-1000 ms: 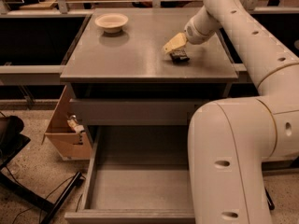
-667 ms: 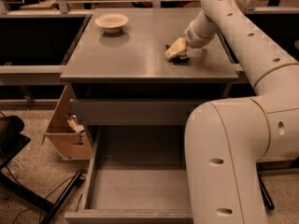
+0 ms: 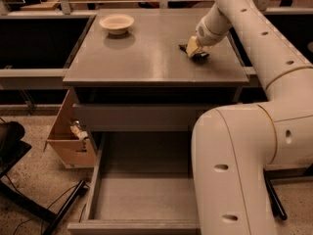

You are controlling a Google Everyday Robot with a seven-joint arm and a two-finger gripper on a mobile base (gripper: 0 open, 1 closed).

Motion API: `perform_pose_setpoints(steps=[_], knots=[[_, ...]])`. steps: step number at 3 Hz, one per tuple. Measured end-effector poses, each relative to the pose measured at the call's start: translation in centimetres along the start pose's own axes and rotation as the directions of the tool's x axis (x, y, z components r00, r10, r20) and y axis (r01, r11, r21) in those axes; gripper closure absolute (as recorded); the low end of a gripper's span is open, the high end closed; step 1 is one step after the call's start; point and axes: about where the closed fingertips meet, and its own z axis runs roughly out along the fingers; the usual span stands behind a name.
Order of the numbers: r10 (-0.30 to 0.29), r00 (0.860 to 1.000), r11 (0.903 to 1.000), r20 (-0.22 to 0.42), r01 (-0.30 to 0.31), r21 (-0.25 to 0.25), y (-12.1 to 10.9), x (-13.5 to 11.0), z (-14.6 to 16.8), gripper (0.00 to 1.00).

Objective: Place rxbar chocolate into middle drawer

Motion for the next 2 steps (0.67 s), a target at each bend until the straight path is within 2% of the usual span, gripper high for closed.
perform_pose_setpoints(steps=[1,2], knots=[[0.000,1.000,1.0000,0.000,0.000,0.000,0.03,-0.30,-0.50,0.96],[0.000,1.000,1.0000,0.000,0.000,0.000,0.04,-0.31,-0.51,1.00]])
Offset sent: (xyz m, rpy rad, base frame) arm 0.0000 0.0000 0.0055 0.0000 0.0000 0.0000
